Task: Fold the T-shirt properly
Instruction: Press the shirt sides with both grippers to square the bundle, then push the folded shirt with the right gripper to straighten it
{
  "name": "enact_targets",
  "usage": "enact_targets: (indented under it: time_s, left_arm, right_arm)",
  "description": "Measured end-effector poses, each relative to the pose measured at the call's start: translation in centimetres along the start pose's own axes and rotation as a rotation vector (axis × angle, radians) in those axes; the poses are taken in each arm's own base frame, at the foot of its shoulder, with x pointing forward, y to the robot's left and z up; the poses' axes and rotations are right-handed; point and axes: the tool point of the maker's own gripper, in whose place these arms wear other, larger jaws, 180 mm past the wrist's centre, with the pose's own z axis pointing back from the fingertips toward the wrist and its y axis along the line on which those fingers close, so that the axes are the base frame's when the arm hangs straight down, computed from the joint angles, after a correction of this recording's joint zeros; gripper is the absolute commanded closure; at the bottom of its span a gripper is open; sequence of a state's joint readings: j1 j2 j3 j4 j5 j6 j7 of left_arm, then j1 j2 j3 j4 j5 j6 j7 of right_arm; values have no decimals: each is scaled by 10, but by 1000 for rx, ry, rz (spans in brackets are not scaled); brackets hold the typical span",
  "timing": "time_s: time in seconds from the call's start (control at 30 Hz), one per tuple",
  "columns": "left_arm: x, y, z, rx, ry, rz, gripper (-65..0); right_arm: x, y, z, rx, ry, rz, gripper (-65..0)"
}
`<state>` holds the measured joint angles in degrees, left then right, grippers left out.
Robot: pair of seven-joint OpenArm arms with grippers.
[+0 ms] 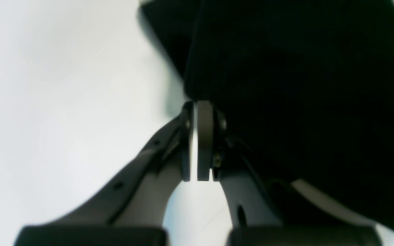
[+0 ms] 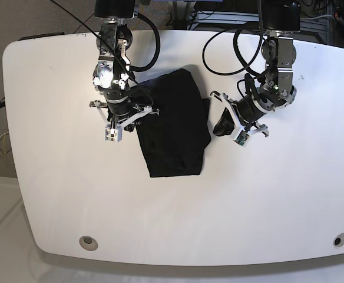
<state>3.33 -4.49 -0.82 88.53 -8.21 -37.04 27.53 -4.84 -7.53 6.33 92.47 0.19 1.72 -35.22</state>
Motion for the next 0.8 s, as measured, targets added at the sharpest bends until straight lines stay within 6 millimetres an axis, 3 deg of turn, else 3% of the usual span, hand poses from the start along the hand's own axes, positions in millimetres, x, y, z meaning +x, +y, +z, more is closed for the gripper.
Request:
enact_targets:
  time_s: [0.23,0.5,0.6,0.8]
  left_arm:
    - [33,7,23,40,-88,-79,0]
    - [45,4,39,60,-120,-122,0]
    - [41,0,43,58,-115,-123,0]
    - [22,-10,47,43,-78,-100,0]
  right_arm:
    - [39,-11,7,-11,-89,48,0]
    - [95,-9,25,-4,-244,84,0]
    - [96,-13,30,-15,-252,85,0]
    - [68,-22,52,-30,-217,123,0]
